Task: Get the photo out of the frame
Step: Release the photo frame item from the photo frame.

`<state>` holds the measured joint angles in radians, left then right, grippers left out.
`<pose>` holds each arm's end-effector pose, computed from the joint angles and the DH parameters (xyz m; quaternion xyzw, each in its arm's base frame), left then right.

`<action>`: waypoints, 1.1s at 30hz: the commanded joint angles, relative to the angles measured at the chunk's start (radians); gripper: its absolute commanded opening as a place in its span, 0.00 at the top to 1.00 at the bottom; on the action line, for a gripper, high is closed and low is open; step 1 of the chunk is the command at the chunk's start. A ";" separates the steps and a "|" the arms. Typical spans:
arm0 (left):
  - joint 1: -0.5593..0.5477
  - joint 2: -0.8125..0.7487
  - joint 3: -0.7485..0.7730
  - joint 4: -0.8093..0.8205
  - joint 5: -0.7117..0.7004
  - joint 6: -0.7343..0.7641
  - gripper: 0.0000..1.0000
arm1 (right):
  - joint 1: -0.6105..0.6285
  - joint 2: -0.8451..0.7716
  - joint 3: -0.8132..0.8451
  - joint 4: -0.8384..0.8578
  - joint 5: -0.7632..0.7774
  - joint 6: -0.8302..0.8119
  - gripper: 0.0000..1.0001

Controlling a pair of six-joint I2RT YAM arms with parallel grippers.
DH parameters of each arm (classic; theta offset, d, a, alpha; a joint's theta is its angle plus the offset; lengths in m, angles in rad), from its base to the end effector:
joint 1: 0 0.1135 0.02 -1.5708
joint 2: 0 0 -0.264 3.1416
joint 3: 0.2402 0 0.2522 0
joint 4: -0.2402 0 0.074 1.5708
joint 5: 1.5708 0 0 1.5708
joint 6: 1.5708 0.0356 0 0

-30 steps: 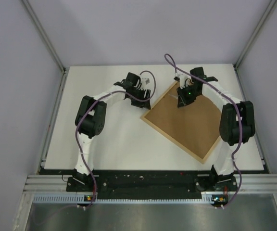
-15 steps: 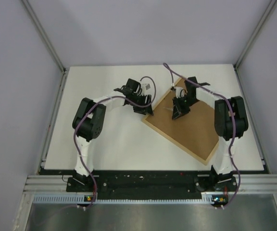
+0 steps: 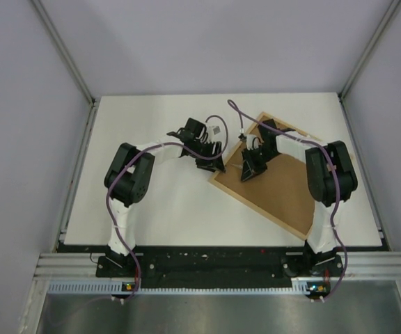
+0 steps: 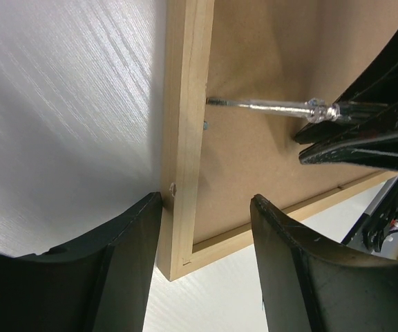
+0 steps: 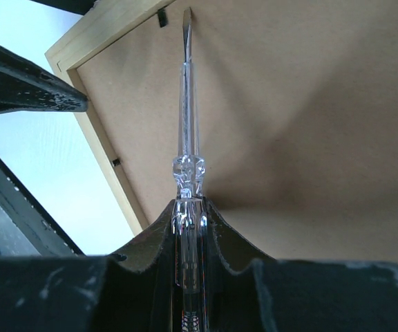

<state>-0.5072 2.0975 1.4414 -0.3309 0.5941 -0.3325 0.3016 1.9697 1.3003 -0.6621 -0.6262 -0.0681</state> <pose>0.3753 -0.2314 0.1535 0.1638 0.9049 -0.3681 0.1370 0.3531 0.1317 0.1519 -0.2097 0.9217 0.3169 0.0772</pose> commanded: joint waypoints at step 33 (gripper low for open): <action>-0.011 0.001 0.036 -0.042 0.004 -0.013 0.41 | 0.110 -0.149 -0.078 0.025 0.264 -0.064 1.00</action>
<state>-0.5098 2.0975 1.4506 -0.3561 0.5880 -0.3428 0.4061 1.8606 1.2243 -0.6220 -0.3920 -0.1101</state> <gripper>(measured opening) 0.593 0.149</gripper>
